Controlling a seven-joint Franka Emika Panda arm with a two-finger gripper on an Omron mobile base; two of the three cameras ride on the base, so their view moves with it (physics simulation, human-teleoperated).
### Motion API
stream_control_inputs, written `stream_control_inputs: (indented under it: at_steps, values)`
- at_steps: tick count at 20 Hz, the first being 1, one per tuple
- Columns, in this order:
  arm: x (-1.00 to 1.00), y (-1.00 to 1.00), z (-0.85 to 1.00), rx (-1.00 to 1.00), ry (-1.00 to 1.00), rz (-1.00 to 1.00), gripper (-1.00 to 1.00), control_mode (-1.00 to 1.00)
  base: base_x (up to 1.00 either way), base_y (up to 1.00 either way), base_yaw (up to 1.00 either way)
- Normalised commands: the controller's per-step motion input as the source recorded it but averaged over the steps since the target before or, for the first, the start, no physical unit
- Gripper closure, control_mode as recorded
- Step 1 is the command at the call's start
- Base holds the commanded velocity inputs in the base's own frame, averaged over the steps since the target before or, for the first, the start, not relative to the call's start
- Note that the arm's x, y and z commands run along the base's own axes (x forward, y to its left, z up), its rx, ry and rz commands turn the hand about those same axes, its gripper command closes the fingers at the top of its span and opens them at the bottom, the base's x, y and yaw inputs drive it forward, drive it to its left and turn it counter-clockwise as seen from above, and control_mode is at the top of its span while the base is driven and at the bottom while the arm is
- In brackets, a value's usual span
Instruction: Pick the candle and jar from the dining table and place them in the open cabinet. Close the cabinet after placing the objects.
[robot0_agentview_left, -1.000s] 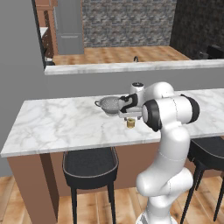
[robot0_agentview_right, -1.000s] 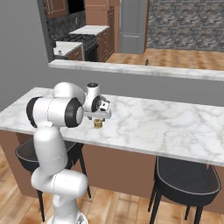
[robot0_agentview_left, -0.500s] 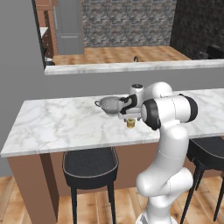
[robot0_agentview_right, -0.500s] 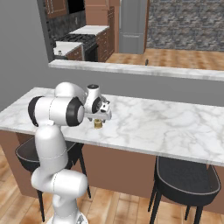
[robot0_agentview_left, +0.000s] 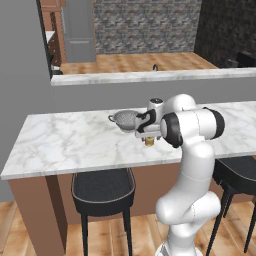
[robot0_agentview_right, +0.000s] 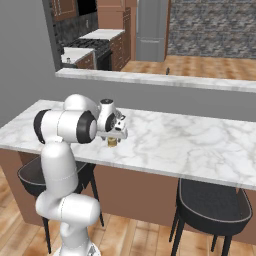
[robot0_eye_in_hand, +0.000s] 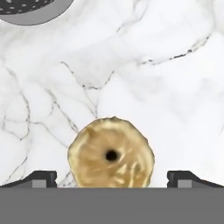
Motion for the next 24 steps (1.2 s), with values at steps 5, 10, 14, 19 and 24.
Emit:
stream_control_inputs:
  at_steps: [5, 10, 14, 19, 24]
  values:
    - [0.04, 0.00, -0.12, 0.00, 0.00, 0.00, -1.00, -1.00, 0.00, 0.00, 0.00]
    - [0.12, 0.00, -0.07, 0.00, 0.00, 0.00, -1.00, -1.00, 0.00, 0.00, 0.00]
    - [0.11, 0.00, -0.05, 0.00, 0.00, 0.00, -1.00, -1.00, 0.00, 0.00, 0.00]
    - [0.07, 0.00, -0.08, 0.00, 0.00, 0.00, 1.00, -1.00, 0.00, 0.00, 0.00]
    - [0.03, 0.00, -0.06, 0.00, 0.00, 0.00, 1.00, -1.00, 0.00, 0.00, 0.00]
